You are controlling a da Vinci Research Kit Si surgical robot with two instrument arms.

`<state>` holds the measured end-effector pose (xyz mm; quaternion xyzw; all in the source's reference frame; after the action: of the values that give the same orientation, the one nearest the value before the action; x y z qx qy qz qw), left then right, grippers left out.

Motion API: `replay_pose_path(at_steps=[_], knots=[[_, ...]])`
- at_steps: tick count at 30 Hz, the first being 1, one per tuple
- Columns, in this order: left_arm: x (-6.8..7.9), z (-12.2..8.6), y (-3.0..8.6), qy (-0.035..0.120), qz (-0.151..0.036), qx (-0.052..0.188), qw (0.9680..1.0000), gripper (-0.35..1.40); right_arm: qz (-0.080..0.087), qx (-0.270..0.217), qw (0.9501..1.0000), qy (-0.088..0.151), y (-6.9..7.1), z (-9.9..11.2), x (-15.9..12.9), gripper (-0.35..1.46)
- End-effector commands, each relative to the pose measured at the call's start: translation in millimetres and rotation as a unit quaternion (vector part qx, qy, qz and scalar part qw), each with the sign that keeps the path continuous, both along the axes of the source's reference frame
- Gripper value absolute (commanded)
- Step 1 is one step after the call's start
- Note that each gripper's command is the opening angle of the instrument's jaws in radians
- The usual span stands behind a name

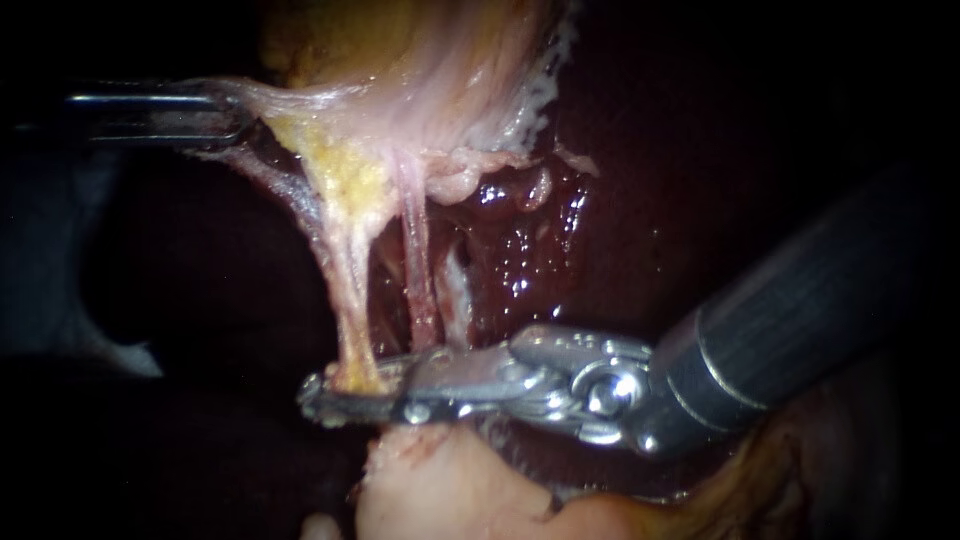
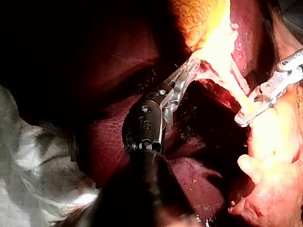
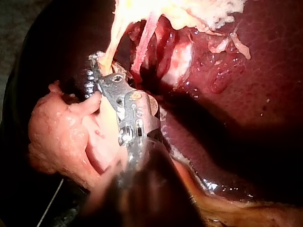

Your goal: Going back second clip left tube

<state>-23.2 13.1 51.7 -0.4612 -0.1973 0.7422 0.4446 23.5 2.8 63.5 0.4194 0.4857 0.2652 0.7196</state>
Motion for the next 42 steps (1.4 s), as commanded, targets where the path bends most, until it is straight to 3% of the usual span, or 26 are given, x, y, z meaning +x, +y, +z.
replay_pose_path(at_steps=[1, 5, 8, 10, 16, 22, 26, 31, 33, 42], knots=[[0.0, 0.0, 0.0, 0.0, 0.0, 0.0, 1.0, -0.35, 0.0, 0.0, 1.0, 0.0, 0.0, 0.0, 0.0, -0.35], [0.0, 0.0, 0.0, 0.0, 0.0, 0.0, 1.0, -0.35, -0.001, 0.0, 1.0, 0.0, -0.1, 0.0, 0.0, -0.35], [0.0, 0.0, 0.0, 0.0, 0.0, 0.0, 1.0, -0.35, 0.007, -0.004, 0.9999, 0.014, 0.1, 0.0, 0.3, 0.18], [0.0, 0.0, 0.0, 0.0, 0.0, 0.0, 1.0, -0.35, 0.016, -0.002, 0.9996, 0.024, 0.2, 0.0, 0.6, 0.37], [0.0, 0.0, 0.0, 0.0, 0.0, 0.0, 1.0, -0.35, 0.018, -0.002, 0.9995, 0.025, 0.1, 0.3, 1.1, 0.43], [0.0, 0.0, 0.0, 0.0, 0.0, 0.0, 1.0, -0.35, 0.037, -0.073, 0.9964, 0.021, 1.0, 1.1, 0.8, 0.46], [-0.1, 0.0, 0.0, 0.0, 0.0, 0.0, 1.0, -0.35, 0.038, -0.15, 0.9879, 0.005, 1.9, 2.1, 0.4, 0.49], [-0.1, -0.1, -0.1, 0.0, -0.001, 0.0, 1.0, -0.35, 0.039, -0.21, 0.9769, -0.001, 2.8, 2.7, -0.9, 0.5], [-0.1, -0.1, -0.1, 0.0, 0.0, 0.0, 1.0, -0.35, 0.039, -0.22, 0.9748, -0.001, 3.0, 2.5, -2.1, 0.5], [0.0, -0.1, -0.1, 0.0, 0.0, 0.0, 1.0, -0.35, 0.008, -0.298, 0.9542, 0.026, 4.8, -0.5, -10.9, 0.5]])
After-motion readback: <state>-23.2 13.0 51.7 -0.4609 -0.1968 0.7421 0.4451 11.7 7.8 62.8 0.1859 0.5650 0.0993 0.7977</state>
